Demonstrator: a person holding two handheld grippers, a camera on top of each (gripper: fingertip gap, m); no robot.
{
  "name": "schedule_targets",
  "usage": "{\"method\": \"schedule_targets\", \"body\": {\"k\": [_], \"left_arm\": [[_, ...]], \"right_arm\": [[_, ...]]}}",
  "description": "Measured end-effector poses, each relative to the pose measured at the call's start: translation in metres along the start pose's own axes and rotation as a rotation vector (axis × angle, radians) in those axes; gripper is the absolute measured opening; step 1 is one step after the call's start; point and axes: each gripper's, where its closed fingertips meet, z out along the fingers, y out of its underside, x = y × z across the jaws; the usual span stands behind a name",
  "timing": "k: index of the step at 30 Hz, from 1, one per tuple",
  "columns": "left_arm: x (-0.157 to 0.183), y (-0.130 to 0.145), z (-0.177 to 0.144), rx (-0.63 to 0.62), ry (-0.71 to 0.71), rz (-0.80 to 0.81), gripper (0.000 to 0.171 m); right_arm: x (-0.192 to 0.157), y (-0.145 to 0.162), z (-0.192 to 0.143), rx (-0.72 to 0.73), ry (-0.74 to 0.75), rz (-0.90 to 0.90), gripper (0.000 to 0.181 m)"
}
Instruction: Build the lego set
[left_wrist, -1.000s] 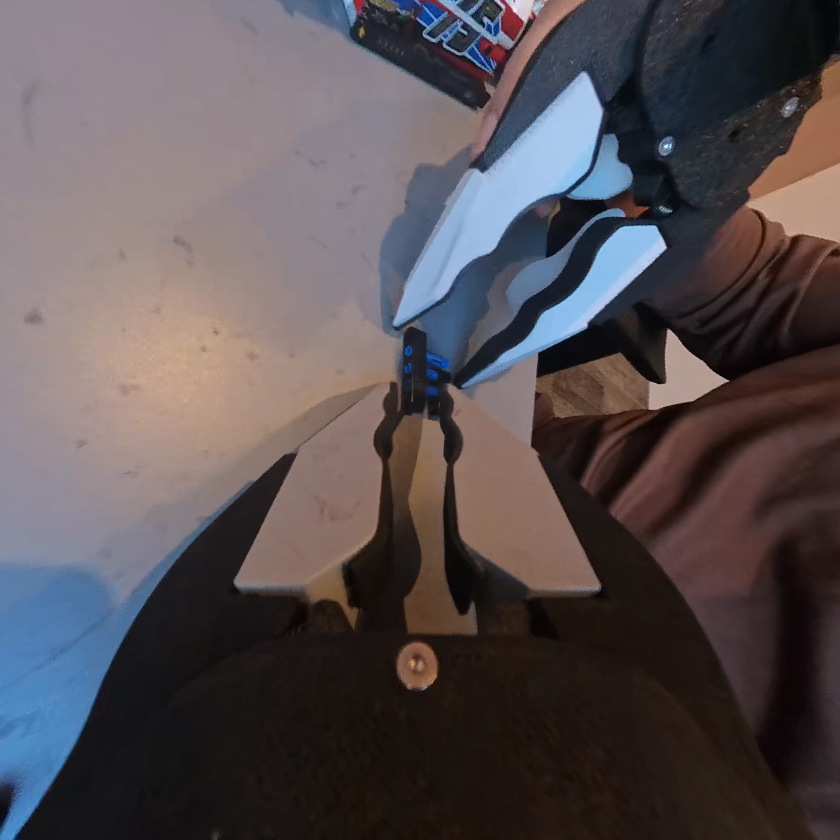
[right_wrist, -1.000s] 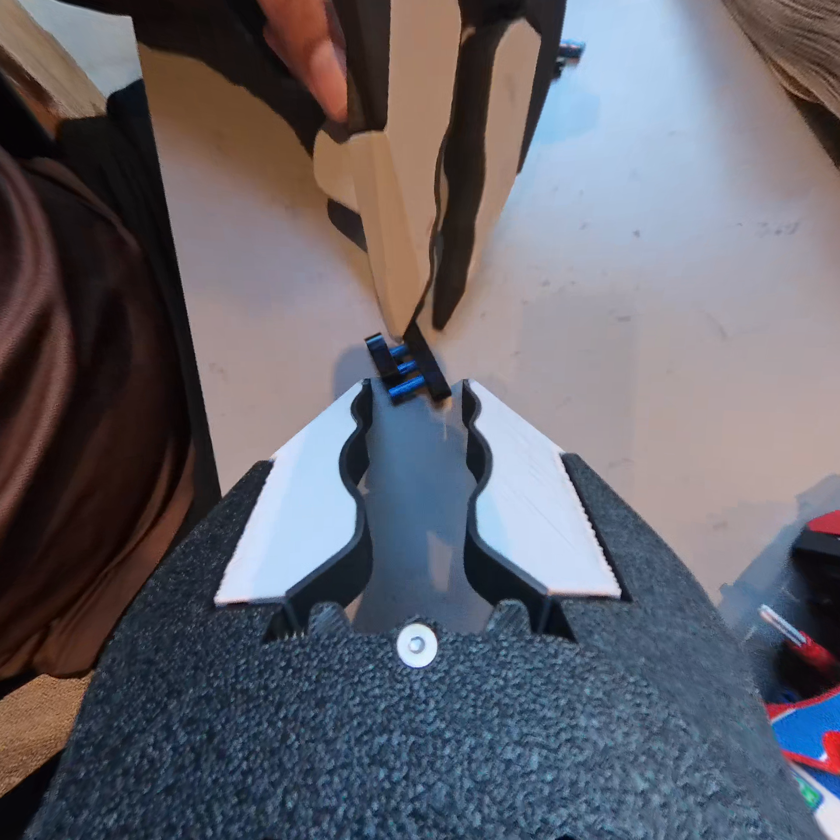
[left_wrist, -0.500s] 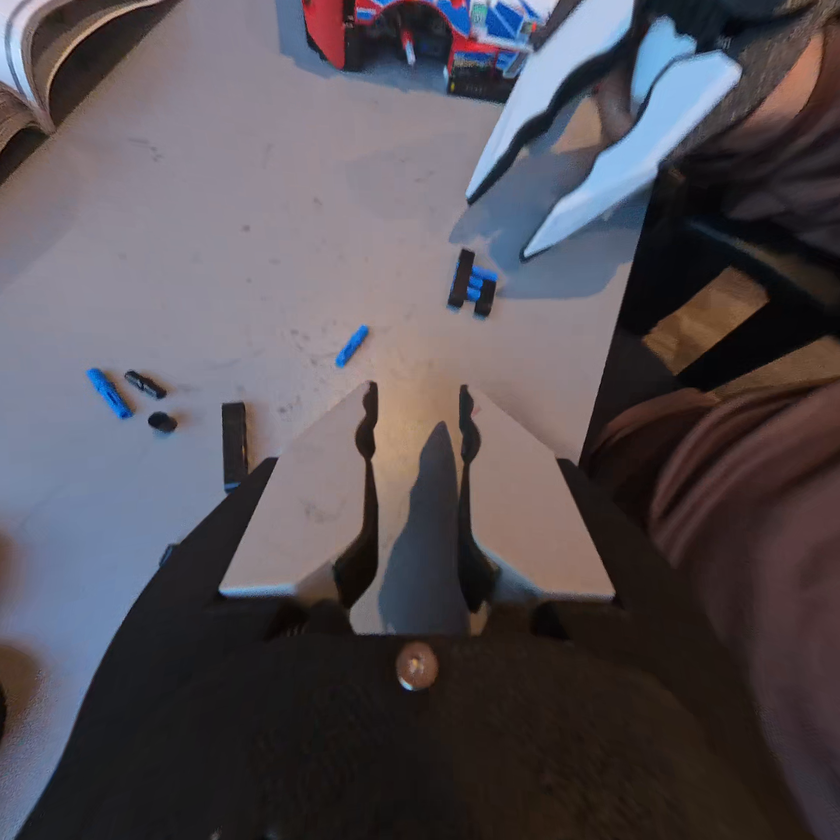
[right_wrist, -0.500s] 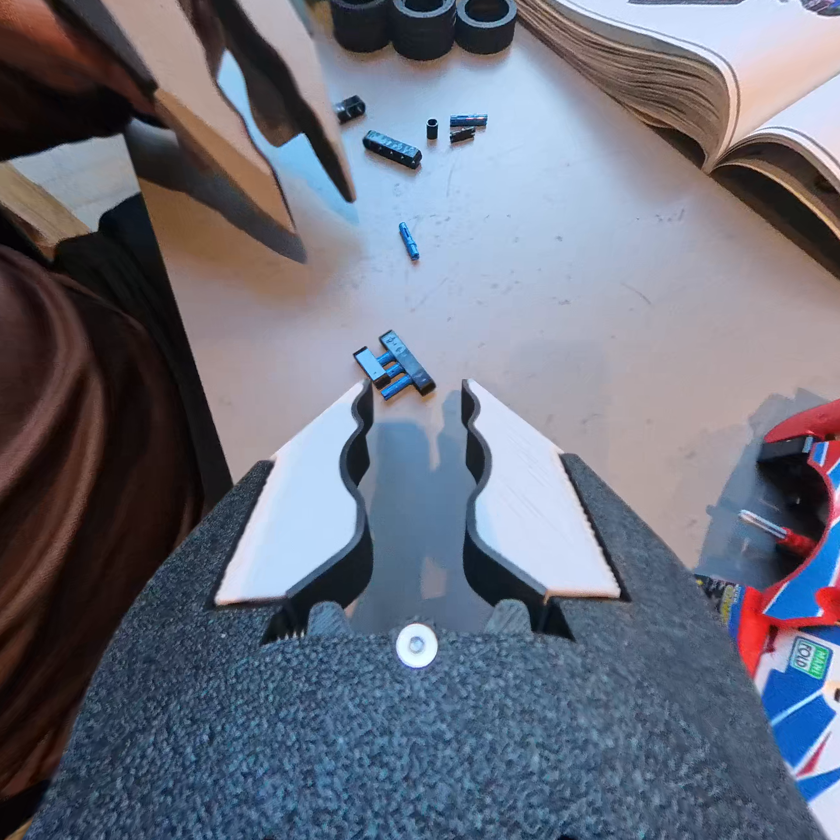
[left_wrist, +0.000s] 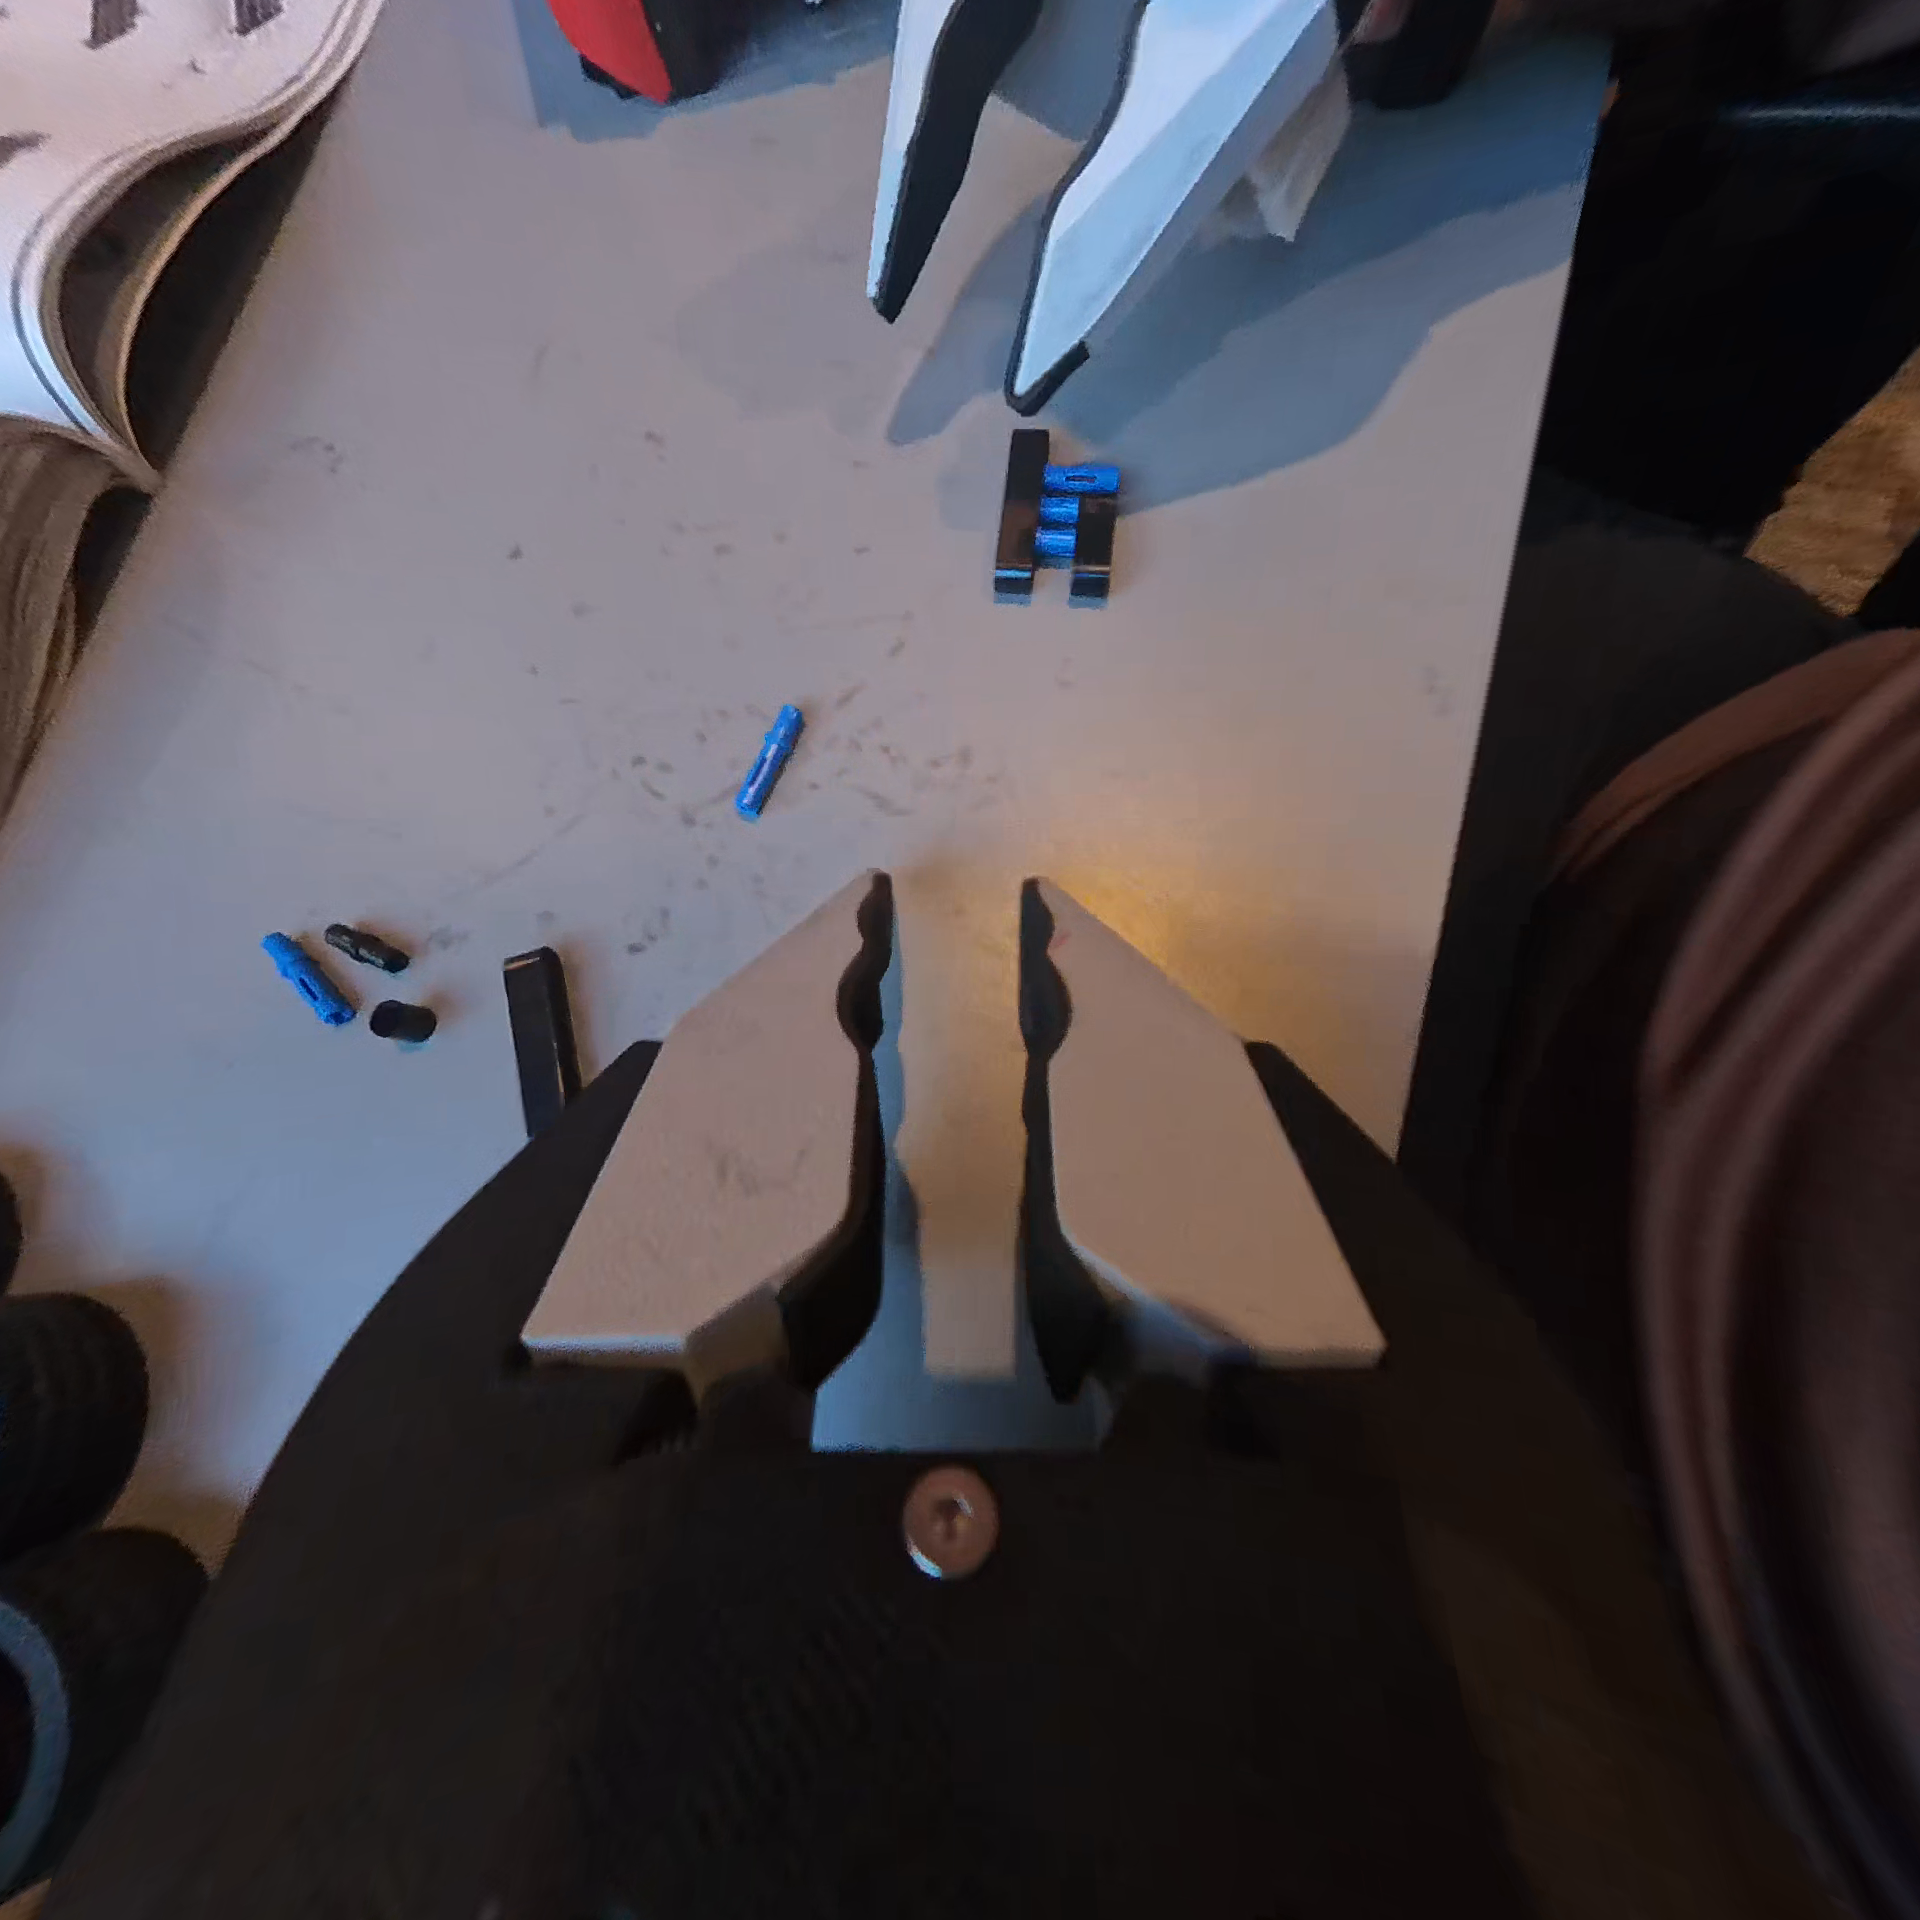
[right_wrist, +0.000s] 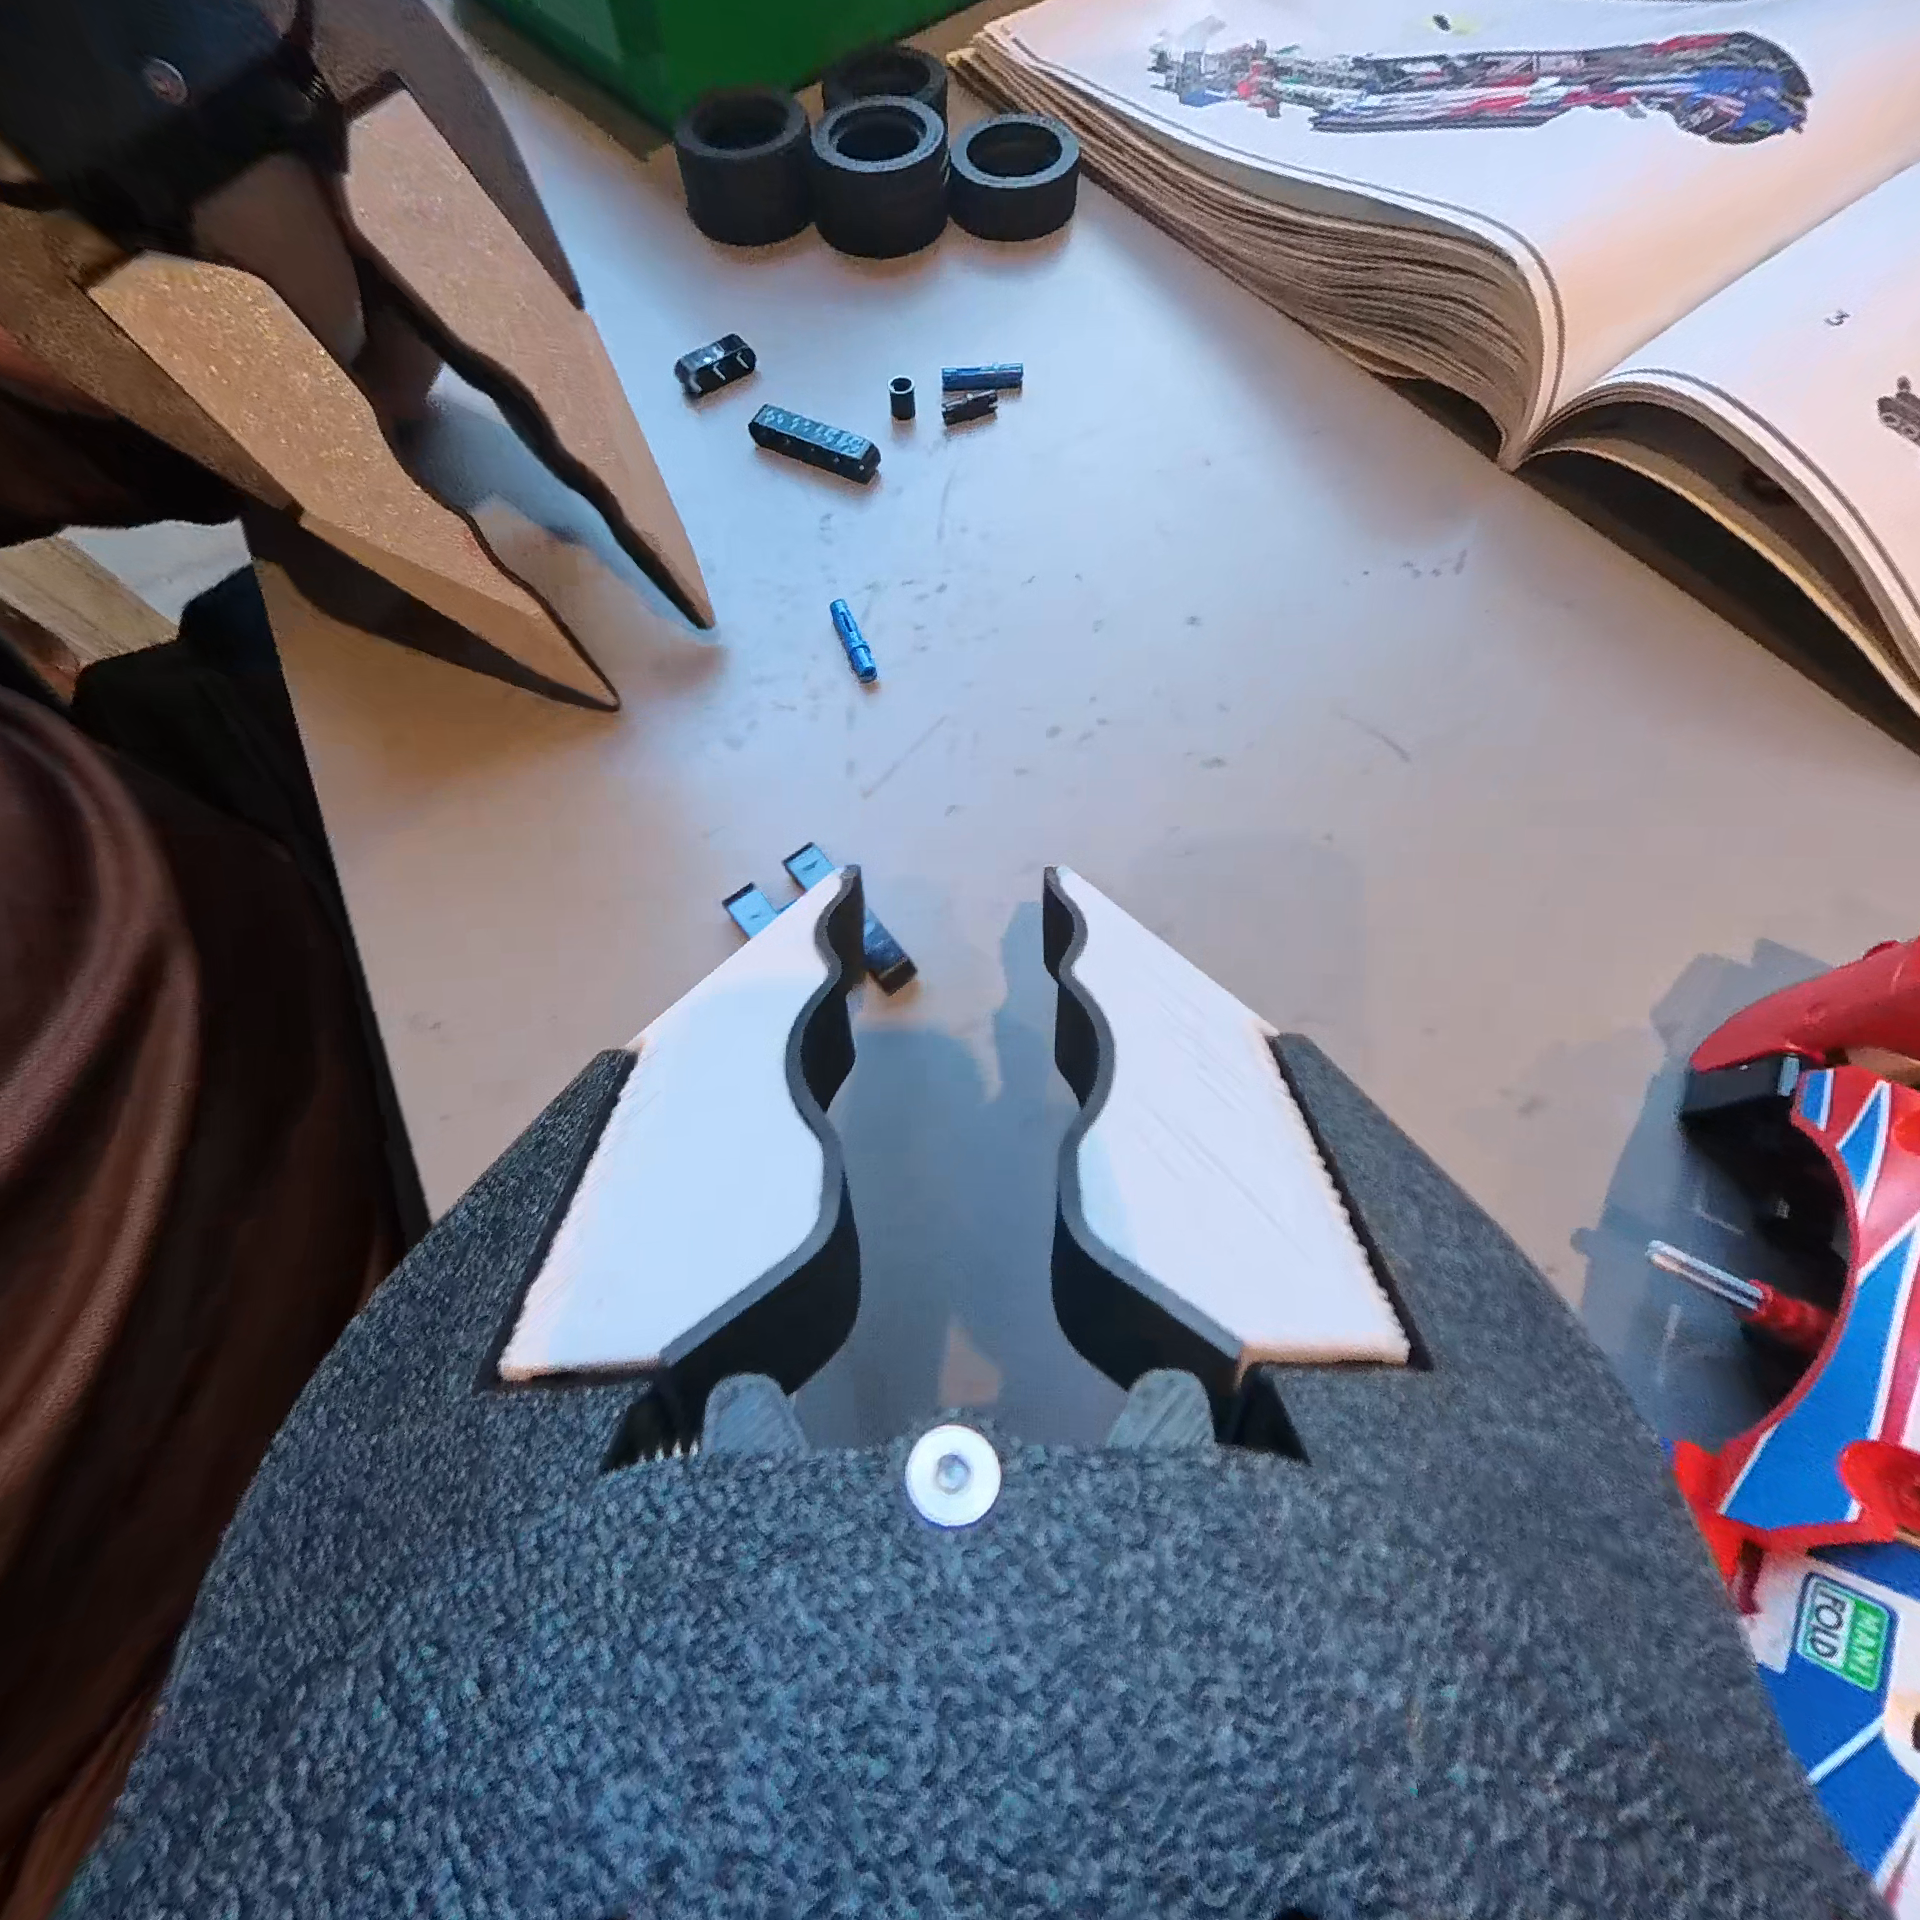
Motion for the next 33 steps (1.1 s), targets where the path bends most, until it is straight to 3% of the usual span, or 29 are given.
{"method": "schedule_targets", "body": {"k": [5,15,22,33], "left_arm": [[0.000,0.001,0.000,-0.003,0.082,-0.096,0.026],[0.000,0.001,0.001,-0.008,0.071,-0.080,0.023],[0.000,0.001,0.001,-0.008,0.069,-0.079,0.023],[0.000,0.001,0.001,-0.008,0.070,-0.080,0.023]], "right_arm": [[0.008,-0.003,-0.001,0.024,0.010,0.034,0.034],[0.001,-0.002,-0.001,0.015,-0.048,0.038,0.035],[-0.021,0.012,0.000,-0.067,-0.170,-0.014,0.036],[-0.029,0.019,0.000,-0.107,-0.195,-0.048,0.040]]}}
